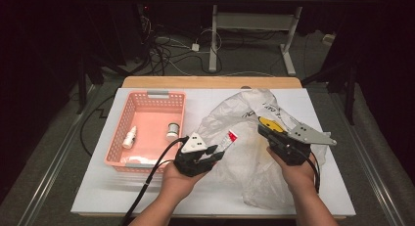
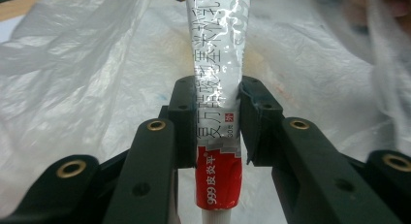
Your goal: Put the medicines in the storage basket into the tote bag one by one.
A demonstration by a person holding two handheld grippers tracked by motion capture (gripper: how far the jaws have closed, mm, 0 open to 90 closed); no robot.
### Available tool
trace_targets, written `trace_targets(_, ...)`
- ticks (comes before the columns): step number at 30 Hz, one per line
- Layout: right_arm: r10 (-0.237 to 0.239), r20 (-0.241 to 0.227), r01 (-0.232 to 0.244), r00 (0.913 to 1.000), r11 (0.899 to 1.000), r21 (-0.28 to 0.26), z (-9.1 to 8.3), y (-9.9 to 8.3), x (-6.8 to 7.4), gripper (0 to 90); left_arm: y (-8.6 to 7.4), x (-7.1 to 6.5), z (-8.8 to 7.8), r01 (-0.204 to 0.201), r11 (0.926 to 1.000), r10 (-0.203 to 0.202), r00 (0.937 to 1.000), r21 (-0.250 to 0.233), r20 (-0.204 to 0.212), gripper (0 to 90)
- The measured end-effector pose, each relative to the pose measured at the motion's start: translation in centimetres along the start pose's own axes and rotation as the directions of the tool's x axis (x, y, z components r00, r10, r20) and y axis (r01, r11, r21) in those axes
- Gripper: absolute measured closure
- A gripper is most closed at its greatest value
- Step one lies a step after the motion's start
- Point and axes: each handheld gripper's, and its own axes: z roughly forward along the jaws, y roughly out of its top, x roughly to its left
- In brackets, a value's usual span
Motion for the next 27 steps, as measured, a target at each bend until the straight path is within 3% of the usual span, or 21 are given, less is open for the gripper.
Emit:
trace_targets(12,-0.003,0.009,0.003,1.0000,1.000,-0.022,-1.0,0.4,-0.1,90.0,0.6,0.7,3.9,0.006,0.9983,-0.006,1.0000,0.059,0.003,68.3)
trace_targets(21,-0.020,-0.004,0.019,0.9998,0.999,-0.042,-1.2,0.9,0.7,90.0,1.2,1.5,6.9,0.001,0.9929,-0.002,1.0000,0.119,0.009,68.3)
trace_targets(27,-0.023,-0.016,0.022,0.9996,0.999,-0.039,-1.1,1.1,1.2,90.0,1.7,1.6,8.6,-0.001,0.9937,-0.002,0.9996,0.112,0.027,68.3)
